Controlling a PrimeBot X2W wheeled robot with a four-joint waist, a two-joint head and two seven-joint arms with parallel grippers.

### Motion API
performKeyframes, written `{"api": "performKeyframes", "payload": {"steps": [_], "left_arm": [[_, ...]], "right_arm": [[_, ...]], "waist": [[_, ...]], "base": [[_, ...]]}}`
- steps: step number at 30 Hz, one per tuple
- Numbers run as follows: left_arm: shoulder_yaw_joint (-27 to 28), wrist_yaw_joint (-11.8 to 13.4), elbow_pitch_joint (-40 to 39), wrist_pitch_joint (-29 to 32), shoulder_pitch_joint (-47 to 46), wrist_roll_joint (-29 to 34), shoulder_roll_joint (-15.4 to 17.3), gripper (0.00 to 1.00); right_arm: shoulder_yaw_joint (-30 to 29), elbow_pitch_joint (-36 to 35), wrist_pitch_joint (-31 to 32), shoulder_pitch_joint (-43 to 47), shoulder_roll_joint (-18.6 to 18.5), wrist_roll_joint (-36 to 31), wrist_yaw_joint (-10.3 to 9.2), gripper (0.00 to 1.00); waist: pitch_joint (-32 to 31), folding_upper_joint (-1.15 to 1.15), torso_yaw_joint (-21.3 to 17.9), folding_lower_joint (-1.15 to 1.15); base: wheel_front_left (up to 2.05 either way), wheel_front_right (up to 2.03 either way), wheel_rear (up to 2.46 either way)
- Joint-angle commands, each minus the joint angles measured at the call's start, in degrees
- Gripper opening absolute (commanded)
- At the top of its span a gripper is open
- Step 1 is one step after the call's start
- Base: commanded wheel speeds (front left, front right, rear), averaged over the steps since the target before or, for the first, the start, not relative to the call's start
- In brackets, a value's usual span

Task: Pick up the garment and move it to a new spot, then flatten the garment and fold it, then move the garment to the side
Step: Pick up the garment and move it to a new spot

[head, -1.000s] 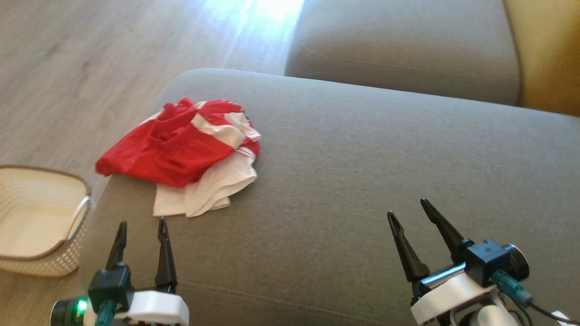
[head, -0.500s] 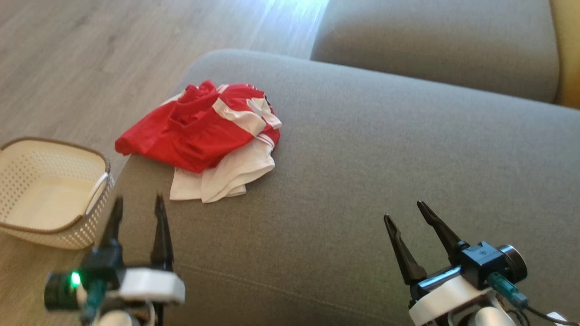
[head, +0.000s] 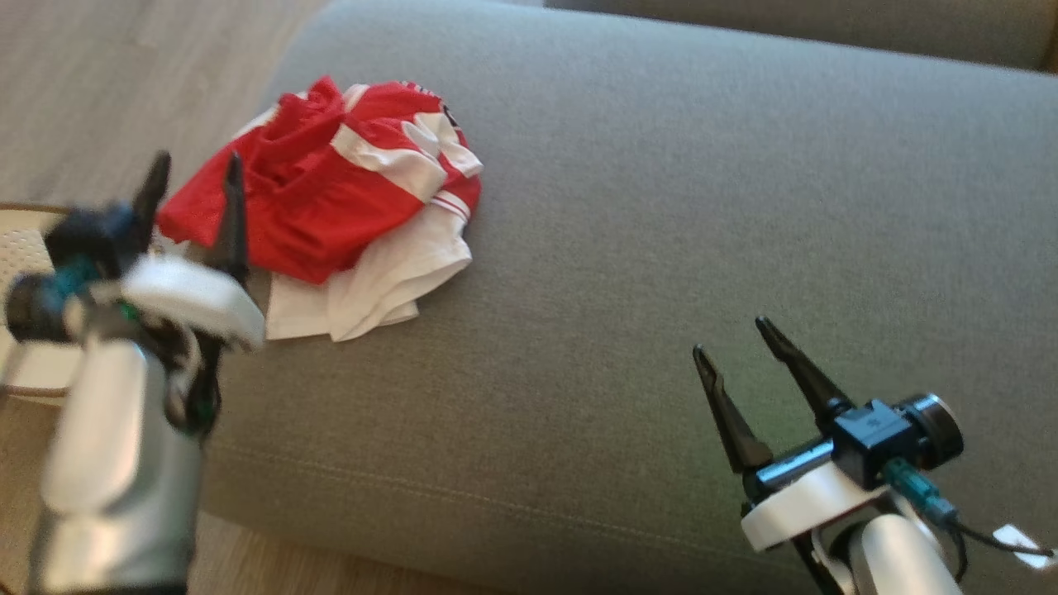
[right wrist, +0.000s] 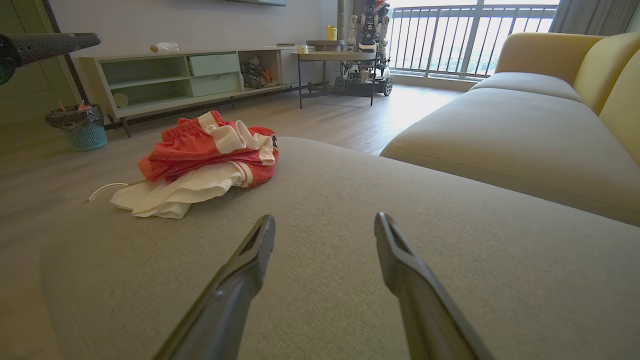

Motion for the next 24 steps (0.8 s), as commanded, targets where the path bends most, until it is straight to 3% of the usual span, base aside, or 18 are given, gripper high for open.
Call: {"api": "performKeyframes", "payload": {"steps": [1, 10, 18, 24], "left_arm": [[1.88, -0.68, 0.30, 1.80, -5.25, -1.28, 2.48, 1.00], [-3.90, -2.40, 15.29, 13.28, -21.21, -12.00, 5.85, 1.00], [-14.54, -2.43, 22.01, 21.99, -25.41, -20.52, 10.50, 1.00], [-19.88, -2.43, 24.71, 24.86, -26.29, -25.06, 12.49, 1.00]], "right_arm": [[1.42, -2.10, -0.54, -2.25, -0.61, -0.54, -0.01, 1.00], [1.05, -2.68, -0.54, -4.71, -0.61, -2.14, -0.01, 1.00], [1.28, -3.56, -0.54, -6.65, -0.61, -2.08, -0.01, 1.00], [0.50, -3.90, -0.54, -7.05, -0.61, -2.24, -0.01, 1.00]], "waist": [[2.36, 0.00, -1.71, -0.02], [8.01, 0.00, -4.75, -0.02], [11.50, 0.00, -7.77, -0.02], [12.75, 0.00, -8.84, -0.02]], "base": [[0.00, 0.00, 0.00], [0.00, 0.00, 0.00], [0.00, 0.00, 0.00], [0.00, 0.00, 0.00]]}}
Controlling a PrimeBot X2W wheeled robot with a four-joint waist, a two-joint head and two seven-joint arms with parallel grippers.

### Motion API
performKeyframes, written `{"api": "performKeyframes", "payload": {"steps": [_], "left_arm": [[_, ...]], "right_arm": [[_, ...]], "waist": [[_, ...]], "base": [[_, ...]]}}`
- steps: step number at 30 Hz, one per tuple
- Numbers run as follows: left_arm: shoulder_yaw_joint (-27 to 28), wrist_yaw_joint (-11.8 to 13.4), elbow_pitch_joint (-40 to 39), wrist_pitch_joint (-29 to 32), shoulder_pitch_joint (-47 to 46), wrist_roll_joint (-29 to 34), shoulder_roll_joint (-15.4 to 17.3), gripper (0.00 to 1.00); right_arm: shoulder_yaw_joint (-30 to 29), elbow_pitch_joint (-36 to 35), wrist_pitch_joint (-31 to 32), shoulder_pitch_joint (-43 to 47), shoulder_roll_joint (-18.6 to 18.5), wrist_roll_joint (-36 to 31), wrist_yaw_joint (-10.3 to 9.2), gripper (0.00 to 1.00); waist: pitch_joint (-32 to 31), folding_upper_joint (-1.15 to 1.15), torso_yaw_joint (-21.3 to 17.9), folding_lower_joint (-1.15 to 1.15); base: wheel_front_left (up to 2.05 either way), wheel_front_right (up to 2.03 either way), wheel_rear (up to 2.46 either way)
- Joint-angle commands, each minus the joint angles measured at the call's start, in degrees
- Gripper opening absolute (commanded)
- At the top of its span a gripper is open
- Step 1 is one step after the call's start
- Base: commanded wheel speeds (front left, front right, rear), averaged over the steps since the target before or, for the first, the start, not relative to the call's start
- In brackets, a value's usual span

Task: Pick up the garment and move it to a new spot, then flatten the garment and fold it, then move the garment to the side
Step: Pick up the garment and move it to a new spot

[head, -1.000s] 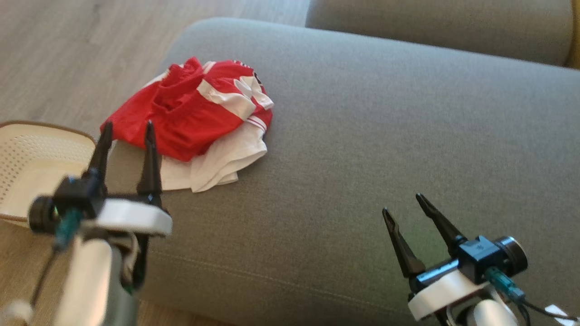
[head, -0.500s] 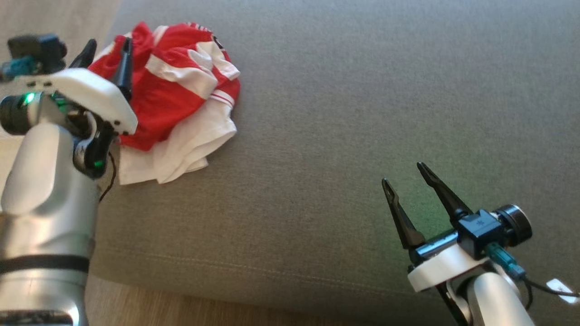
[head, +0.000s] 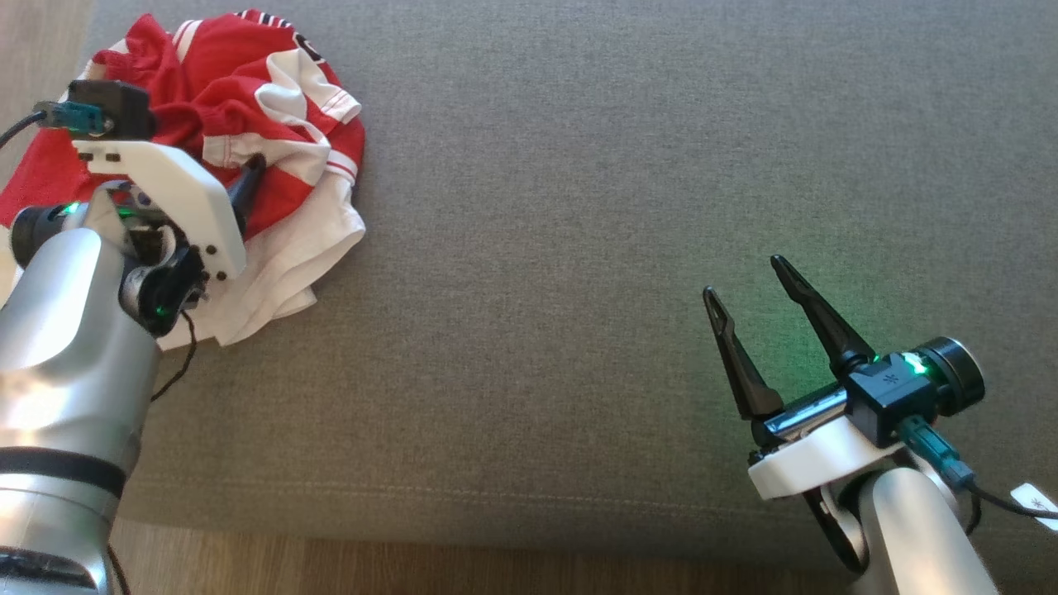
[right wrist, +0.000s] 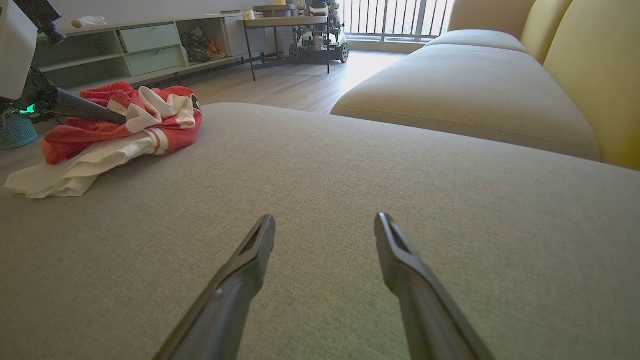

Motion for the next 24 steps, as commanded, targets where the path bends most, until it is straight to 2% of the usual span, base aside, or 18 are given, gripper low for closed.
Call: {"api": "performKeyframes", "payload": {"steps": [1, 3, 10, 11, 12, 16, 19, 24], "left_arm": [[0.84, 0.04, -1.25, -0.33, -2.98, -1.00, 3.45, 1.00], [-0.71, 0.04, -1.35, -1.46, -3.13, -2.17, 4.08, 0.00], [-3.75, 0.04, -1.86, -12.26, -4.44, -3.57, 6.17, 0.00], [-3.75, 0.04, -1.86, -12.26, -4.44, -3.57, 6.17, 0.00], [-4.20, 0.04, -2.47, -15.80, -5.29, -3.43, 6.63, 0.00], [-4.36, 0.04, -4.07, -21.85, -6.90, -3.40, 7.07, 0.00], [-4.63, 0.04, -5.93, -24.87, -7.75, -3.63, 6.78, 0.00], [-6.25, 0.04, -10.37, -26.41, -9.00, -3.44, 5.80, 0.00]], "right_arm": [[1.26, -2.06, -0.54, -1.59, -0.20, -0.29, -0.01, 1.00], [1.38, -2.03, -0.54, -1.93, -0.20, -0.24, -0.01, 1.00], [2.03, -1.78, -0.54, -2.58, -0.20, 0.45, -0.01, 1.00], [2.03, -1.78, -0.54, -2.58, -0.20, 0.45, -0.01, 1.00], [2.01, -1.43, -0.54, -2.47, -0.20, 0.67, -0.01, 1.00], [2.17, -1.27, -0.54, -2.14, -0.20, 1.36, -0.01, 1.00], [2.62, -1.07, -0.54, -1.49, -0.20, 2.15, -0.01, 1.00], [4.00, -0.91, -0.54, 0.20, -0.20, 3.63, -0.01, 1.00]], "waist": [[0.28, 0.00, -0.29, -0.01], [0.30, 0.00, -0.54, -0.01], [-0.84, 0.00, -1.06, -0.01], [-0.84, 0.00, -1.06, -0.01], [-1.70, 0.00, -1.03, -0.01], [-3.78, 0.00, -1.12, -0.01], [-6.30, 0.00, -1.30, -0.01], [-10.93, 0.00, -2.85, -0.01]], "base": [[0.00, 0.00, 0.00], [0.00, 0.00, 0.00], [0.00, 0.00, 0.00], [0.00, 0.00, 0.00], [0.00, 0.00, 0.00], [0.00, 0.00, 0.00], [0.00, 0.00, 0.00], [0.00, 0.00, 0.00]]}}
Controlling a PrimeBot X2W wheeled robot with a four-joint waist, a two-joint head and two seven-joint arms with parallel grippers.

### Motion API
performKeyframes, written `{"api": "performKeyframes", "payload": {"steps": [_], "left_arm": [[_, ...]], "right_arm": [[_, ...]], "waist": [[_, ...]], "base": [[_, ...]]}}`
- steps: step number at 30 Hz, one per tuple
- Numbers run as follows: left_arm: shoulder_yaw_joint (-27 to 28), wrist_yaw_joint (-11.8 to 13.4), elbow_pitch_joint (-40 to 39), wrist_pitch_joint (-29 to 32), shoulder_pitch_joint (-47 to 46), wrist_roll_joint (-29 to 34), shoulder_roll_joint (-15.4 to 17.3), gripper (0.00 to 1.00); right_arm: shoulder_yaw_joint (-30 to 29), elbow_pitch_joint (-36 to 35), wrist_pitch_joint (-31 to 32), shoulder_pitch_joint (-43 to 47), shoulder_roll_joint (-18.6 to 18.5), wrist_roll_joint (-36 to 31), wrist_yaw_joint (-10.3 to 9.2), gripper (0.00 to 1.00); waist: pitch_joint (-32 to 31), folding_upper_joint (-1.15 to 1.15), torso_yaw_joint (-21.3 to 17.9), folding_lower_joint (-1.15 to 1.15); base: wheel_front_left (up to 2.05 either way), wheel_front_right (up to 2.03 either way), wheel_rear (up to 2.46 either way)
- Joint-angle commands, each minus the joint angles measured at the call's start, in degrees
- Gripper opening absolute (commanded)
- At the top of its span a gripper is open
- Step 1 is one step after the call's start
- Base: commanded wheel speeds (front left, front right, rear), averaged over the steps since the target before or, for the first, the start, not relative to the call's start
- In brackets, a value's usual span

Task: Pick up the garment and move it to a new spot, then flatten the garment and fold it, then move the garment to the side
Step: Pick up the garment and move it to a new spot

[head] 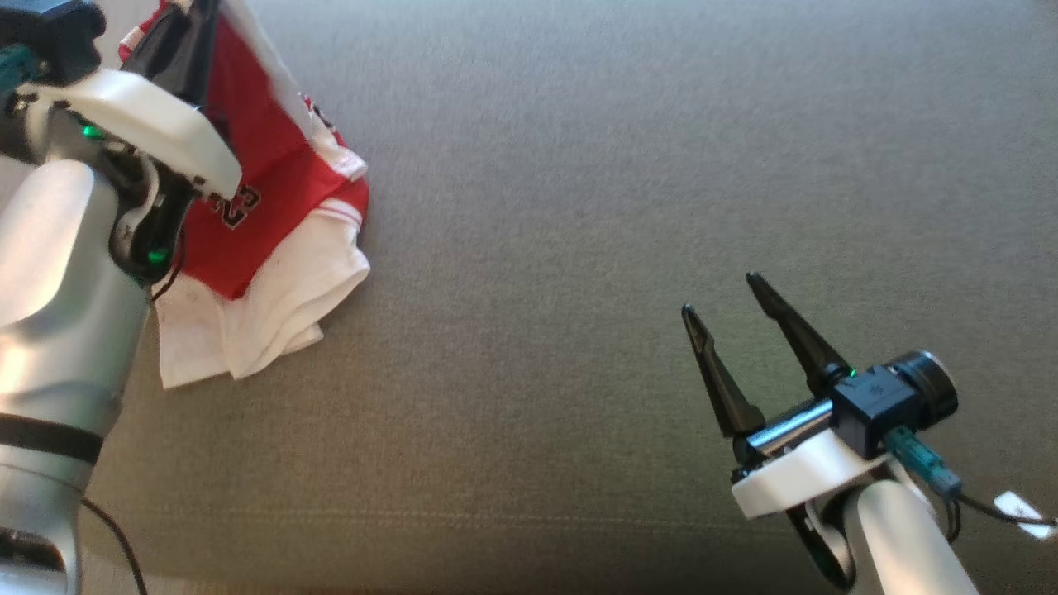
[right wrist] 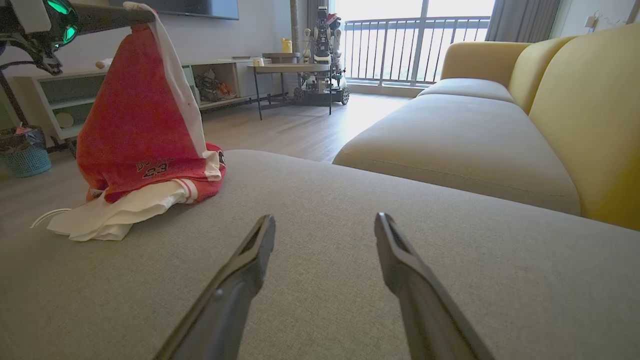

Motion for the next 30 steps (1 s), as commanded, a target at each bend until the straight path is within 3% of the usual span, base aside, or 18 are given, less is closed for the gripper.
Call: {"api": "performKeyframes", "payload": {"steps": [1, 11, 22, 30], "left_arm": [[1.68, 0.06, -3.05, -0.84, -4.38, -0.03, 1.83, 0.00], [1.57, 0.55, -12.59, 2.73, -6.56, -3.26, -1.70, 0.00], [1.59, 2.82, -19.51, 5.81, -11.88, -4.08, -4.37, 0.00], [-0.67, 2.47, -19.16, 6.18, -15.28, -2.85, -6.58, 0.00]], "right_arm": [[1.64, -1.58, -0.54, 0.20, -0.18, 0.83, -0.02, 1.00], [3.56, -2.79, -0.54, 2.75, -0.18, 3.32, -0.02, 1.00], [3.63, -5.32, -0.54, 0.56, -0.18, 6.73, -0.02, 1.00], [3.73, -6.57, -0.54, -1.01, -0.18, 10.50, -0.02, 1.00]], "waist": [[-3.14, 0.00, -1.70, 0.00], [-8.72, 0.00, -12.27, 0.00], [-3.30, 0.00, -28.49, 0.00], [1.68, 0.00, -34.08, 0.00]], "base": [[0.00, 0.00, 0.00], [0.00, 0.00, 0.00], [0.00, 0.00, 0.00], [0.00, 0.00, 0.00]]}}
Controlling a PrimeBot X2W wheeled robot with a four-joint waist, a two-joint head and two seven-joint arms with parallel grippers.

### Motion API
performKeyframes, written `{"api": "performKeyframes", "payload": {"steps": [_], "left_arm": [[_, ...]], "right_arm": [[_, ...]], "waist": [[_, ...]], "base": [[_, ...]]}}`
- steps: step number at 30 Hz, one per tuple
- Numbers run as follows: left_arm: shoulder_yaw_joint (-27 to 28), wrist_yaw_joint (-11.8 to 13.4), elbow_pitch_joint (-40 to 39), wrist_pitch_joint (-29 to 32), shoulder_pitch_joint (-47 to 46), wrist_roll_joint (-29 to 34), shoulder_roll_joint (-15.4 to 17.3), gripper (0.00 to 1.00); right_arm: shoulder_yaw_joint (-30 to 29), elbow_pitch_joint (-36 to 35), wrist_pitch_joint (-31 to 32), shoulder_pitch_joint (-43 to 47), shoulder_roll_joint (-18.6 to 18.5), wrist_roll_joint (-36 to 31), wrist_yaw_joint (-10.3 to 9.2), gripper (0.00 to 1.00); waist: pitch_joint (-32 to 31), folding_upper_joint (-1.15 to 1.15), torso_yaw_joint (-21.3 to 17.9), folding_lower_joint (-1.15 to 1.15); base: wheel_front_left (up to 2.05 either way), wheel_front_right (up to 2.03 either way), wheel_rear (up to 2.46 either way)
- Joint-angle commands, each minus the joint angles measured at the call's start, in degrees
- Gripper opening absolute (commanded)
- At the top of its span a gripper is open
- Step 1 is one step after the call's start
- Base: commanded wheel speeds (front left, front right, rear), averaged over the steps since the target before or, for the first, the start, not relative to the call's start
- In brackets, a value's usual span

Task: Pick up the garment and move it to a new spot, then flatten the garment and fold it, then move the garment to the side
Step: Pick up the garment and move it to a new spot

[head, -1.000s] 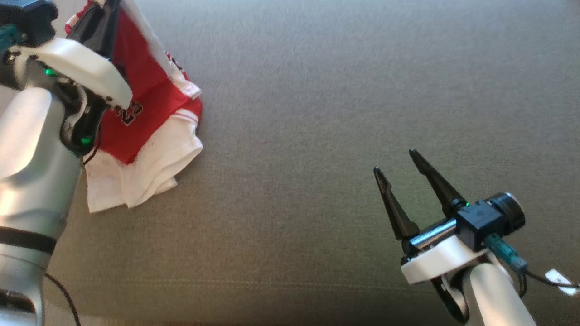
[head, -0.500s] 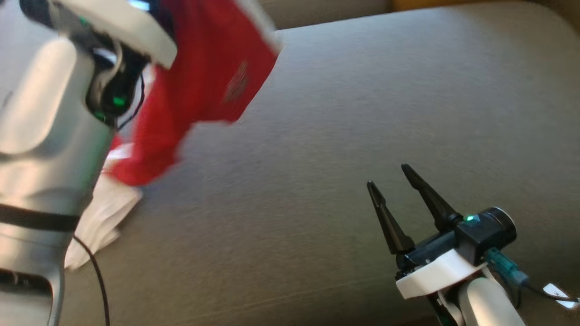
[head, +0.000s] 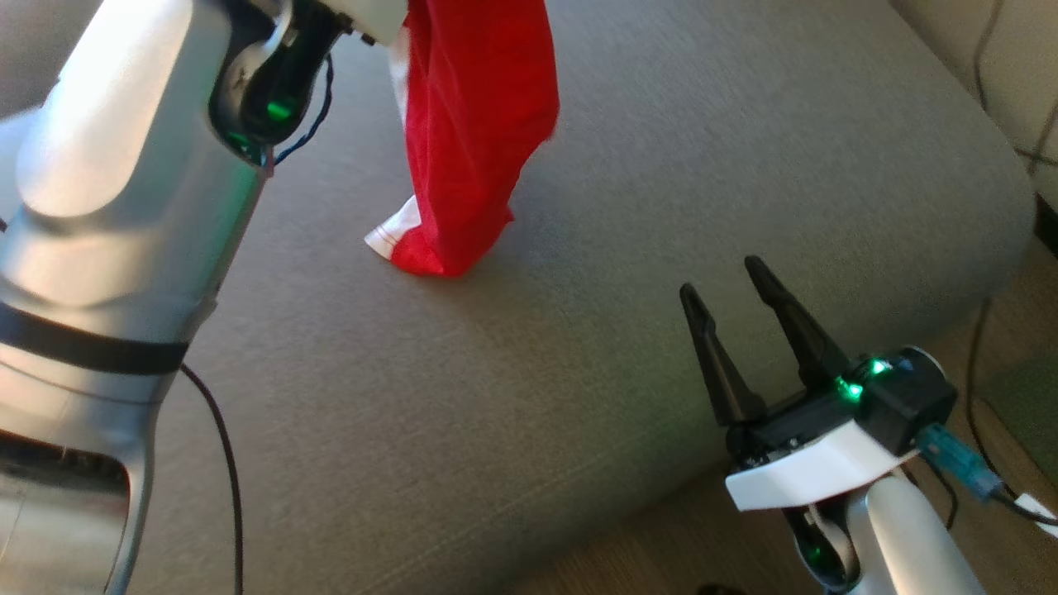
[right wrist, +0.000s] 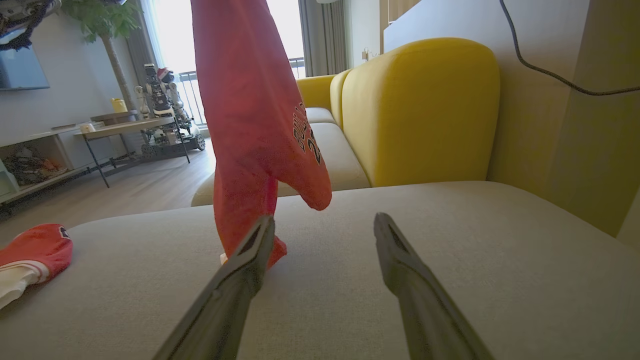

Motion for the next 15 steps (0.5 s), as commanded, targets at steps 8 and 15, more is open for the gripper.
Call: {"api": "performKeyframes", "payload": {"steps": [8, 15], "left_arm": [[-1.77, -1.57, 0.72, -0.07, 6.63, -2.61, 3.25, 0.00], [-3.31, -0.57, 6.49, -6.72, 23.19, -4.25, 3.94, 0.00]], "right_arm": [[0.51, -2.92, -0.52, -3.07, -0.17, 1.81, -0.01, 1.00], [0.29, -2.58, -0.52, -3.05, -0.17, -0.33, -0.01, 1.00]], "waist": [[5.53, 0.00, -2.63, 0.00], [5.22, 0.00, 0.97, 0.00]], "base": [[0.00, 0.00, 0.00], [0.00, 0.00, 0.00]]}}
